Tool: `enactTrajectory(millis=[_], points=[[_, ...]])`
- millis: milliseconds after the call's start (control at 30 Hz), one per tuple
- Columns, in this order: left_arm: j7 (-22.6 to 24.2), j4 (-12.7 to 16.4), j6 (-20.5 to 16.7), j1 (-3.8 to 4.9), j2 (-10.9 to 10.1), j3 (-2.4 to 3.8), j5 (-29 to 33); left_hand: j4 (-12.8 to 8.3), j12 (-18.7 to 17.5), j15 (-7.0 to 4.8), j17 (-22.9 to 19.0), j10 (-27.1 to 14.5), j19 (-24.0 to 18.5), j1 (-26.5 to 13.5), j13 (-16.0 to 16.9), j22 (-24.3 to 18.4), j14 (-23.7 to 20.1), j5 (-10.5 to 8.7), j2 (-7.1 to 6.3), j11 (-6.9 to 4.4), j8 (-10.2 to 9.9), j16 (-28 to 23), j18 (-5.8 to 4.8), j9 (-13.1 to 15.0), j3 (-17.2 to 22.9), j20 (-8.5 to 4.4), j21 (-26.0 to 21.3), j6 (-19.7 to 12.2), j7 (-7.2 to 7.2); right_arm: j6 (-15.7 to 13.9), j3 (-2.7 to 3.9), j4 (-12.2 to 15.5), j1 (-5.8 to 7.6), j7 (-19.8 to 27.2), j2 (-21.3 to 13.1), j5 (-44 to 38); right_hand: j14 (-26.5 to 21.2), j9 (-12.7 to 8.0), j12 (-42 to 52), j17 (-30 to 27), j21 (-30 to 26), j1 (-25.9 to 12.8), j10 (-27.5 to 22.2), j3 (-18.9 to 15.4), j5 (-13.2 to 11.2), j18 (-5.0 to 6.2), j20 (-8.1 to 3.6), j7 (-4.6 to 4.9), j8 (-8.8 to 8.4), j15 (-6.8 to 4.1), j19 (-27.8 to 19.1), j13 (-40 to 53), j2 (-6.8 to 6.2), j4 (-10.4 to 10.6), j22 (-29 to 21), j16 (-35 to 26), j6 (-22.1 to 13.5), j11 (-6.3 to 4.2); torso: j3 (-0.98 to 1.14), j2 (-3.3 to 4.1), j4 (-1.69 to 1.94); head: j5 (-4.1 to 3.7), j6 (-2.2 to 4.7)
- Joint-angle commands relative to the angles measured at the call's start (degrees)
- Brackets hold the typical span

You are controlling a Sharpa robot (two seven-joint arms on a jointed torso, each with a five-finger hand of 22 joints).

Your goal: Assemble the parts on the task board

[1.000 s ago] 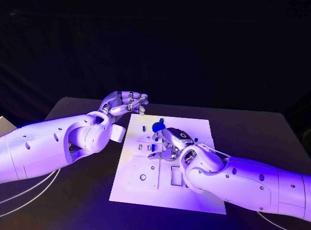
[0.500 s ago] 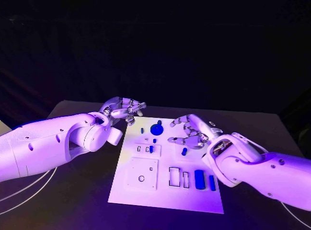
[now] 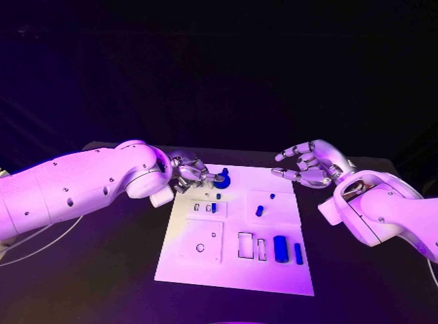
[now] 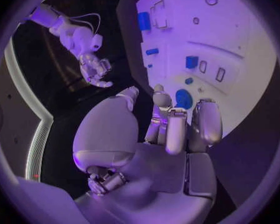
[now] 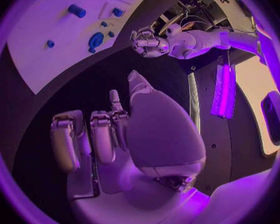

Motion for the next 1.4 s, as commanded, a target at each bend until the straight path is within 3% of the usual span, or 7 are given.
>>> enactTrajectory(millis=[33,133,567,1033,1400], points=[[-11.4,-0.9,9.3,0.53,1.7,-0.08,-11.0,-0.1,0.3,-0.40,7.6,0.1,0.4,-0.6,0.4,0.2,3.3,-0.24,-0.12,-0.01,0.3,0.0,-1.08,0.6,-0.5,-0.10,0.4,-0.8,0.07,1.7,0.00,-1.0,0.20,1.8,-0.3,5.6,6.0,0.0,-0.1,15.1,0.3,-0.3,1.7,0.4,0.4,-0.39,-0.41,0.11,0.41,-0.23,6.0,11.1,-0.20,0.0,15.1,0.2,-0.3,-0.45,0.24,-0.23,-0.04,0.13,-0.52],[-12.6,-1.8,10.1,0.94,3.1,-0.28,-12.2,-0.1,0.2,-0.38,7.3,-0.2,0.4,-0.7,0.1,0.2,3.2,-0.27,-0.29,0.02,0.4,-0.1,-1.08,0.9,-0.8,-0.11,0.4,-1.0,0.09,1.8,0.00,-1.7,0.33,1.6,-0.4,5.9,6.0,0.0,-0.1,15.1,0.3,-0.3,1.7,0.5,0.6,-0.39,-0.41,0.13,0.43,-0.23,6.0,11.1,-0.25,0.0,15.1,0.2,-0.5,-0.44,0.31,-0.25,-0.04,0.21,-0.73],[-14.2,-5.6,13.3,2.29,7.6,-1.69,-14.2,-0.1,0.1,-0.31,7.2,-0.6,0.4,-0.6,0.1,0.4,3.1,-0.08,-0.08,0.10,0.6,-0.2,-1.11,1.4,-0.8,-0.09,0.4,-1.5,0.18,2.2,0.00,-3.3,0.52,0.5,-0.3,5.7,6.0,0.0,-0.2,15.1,0.3,-0.2,1.7,0.5,0.9,-0.39,-0.42,0.16,0.40,-0.22,6.0,11.0,-0.30,0.0,15.1,0.2,-0.7,-0.41,0.20,-0.11,-0.08,0.42,-1.21],[-14.6,-9.8,15.8,2.42,11.2,-2.59,-14.0,-0.1,0.0,-0.23,7.1,-1.1,0.3,-0.7,-0.1,0.3,3.0,0.06,0.36,0.21,0.7,-0.3,-1.10,1.9,-0.9,-0.05,0.4,-2.0,0.30,2.5,0.00,-3.6,0.54,-0.2,0.0,5.4,6.0,0.0,-0.4,15.1,0.3,-0.2,1.5,0.6,1.0,-0.39,-0.42,0.19,0.37,-0.22,6.0,10.9,-0.29,0.0,15.1,0.2,-0.8,-0.40,0.12,-0.02,-0.11,0.39,-1.64],[-14.7,-11.9,17.0,2.40,12.7,-2.78,-13.5,-0.2,0.0,-0.18,7.3,-1.2,0.4,-0.6,0.1,0.4,3.1,0.10,0.58,0.25,0.7,-0.1,-1.12,2.1,-0.8,-0.01,0.4,-2.1,0.33,2.5,0.00,-3.7,0.54,-0.3,0.0,5.4,5.9,0.0,-0.5,15.0,0.3,-0.3,1.4,0.6,1.0,-0.38,-0.42,0.21,0.36,-0.20,6.0,10.8,-0.28,0.0,15.1,0.2,-0.9,-0.38,0.15,-0.11,-0.05,0.29,-2.00]])
